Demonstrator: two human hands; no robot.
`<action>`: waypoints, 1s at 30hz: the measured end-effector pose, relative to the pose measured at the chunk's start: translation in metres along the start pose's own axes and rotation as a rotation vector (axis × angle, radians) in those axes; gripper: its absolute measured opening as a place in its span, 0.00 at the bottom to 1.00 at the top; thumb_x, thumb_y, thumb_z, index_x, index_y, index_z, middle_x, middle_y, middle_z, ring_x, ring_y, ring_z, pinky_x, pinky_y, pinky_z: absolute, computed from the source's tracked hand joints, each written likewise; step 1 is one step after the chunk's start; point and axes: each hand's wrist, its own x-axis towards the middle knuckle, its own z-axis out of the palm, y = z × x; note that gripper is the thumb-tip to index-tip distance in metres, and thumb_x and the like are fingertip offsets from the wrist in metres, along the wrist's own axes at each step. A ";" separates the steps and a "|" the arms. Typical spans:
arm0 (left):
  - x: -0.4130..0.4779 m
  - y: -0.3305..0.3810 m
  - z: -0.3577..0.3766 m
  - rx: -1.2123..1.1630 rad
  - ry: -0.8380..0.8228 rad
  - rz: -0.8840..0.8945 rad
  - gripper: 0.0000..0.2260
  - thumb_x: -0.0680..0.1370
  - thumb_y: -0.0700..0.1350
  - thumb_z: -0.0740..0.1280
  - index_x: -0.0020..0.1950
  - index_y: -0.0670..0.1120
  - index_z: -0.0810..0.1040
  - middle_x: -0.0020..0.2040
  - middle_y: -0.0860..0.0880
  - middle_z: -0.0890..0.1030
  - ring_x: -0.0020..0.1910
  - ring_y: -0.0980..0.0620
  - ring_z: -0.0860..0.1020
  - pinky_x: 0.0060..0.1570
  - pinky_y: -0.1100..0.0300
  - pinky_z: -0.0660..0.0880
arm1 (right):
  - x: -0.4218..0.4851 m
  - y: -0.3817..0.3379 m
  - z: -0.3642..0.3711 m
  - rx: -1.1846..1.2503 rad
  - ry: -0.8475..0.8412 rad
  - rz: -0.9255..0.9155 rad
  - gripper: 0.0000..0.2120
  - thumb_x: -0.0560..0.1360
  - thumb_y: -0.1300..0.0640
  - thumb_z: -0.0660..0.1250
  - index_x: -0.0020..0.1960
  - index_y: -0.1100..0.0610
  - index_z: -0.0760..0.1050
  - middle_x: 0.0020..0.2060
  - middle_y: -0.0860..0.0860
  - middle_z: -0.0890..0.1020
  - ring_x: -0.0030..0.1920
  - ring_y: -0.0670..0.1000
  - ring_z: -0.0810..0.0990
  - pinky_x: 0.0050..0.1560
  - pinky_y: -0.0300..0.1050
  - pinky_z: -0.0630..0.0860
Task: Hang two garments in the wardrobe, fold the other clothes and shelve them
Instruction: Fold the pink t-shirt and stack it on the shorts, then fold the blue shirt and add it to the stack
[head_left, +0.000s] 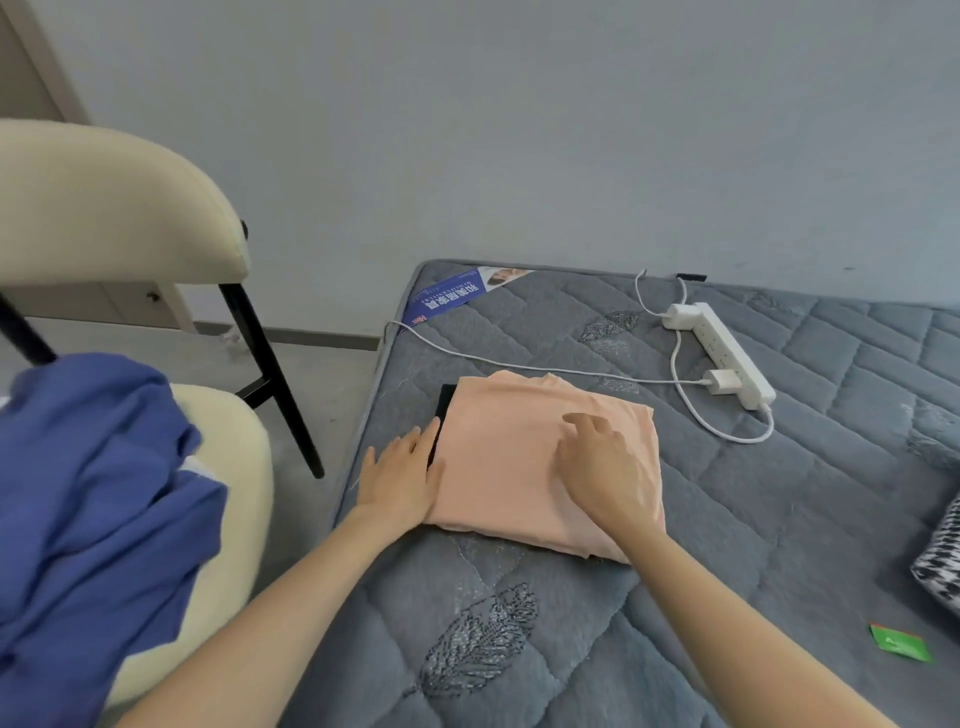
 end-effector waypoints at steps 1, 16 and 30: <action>-0.007 -0.003 -0.008 -0.021 0.031 0.000 0.26 0.83 0.51 0.52 0.78 0.52 0.46 0.76 0.48 0.60 0.72 0.47 0.63 0.70 0.46 0.60 | -0.004 -0.011 -0.005 0.055 -0.003 -0.033 0.18 0.80 0.56 0.56 0.69 0.53 0.67 0.69 0.53 0.69 0.63 0.57 0.70 0.56 0.51 0.68; -0.174 -0.165 -0.094 -0.045 0.396 -0.277 0.23 0.82 0.47 0.56 0.77 0.50 0.55 0.72 0.51 0.67 0.63 0.48 0.72 0.50 0.53 0.73 | -0.082 -0.204 0.032 0.295 -0.207 -0.539 0.19 0.79 0.58 0.58 0.70 0.53 0.68 0.67 0.51 0.72 0.64 0.53 0.72 0.59 0.50 0.73; -0.295 -0.293 -0.098 -0.178 0.488 -0.588 0.23 0.81 0.45 0.58 0.76 0.54 0.59 0.71 0.52 0.69 0.66 0.47 0.70 0.59 0.50 0.71 | -0.171 -0.351 0.145 0.348 -0.506 -0.710 0.19 0.79 0.50 0.61 0.69 0.50 0.63 0.57 0.52 0.76 0.56 0.55 0.76 0.47 0.49 0.74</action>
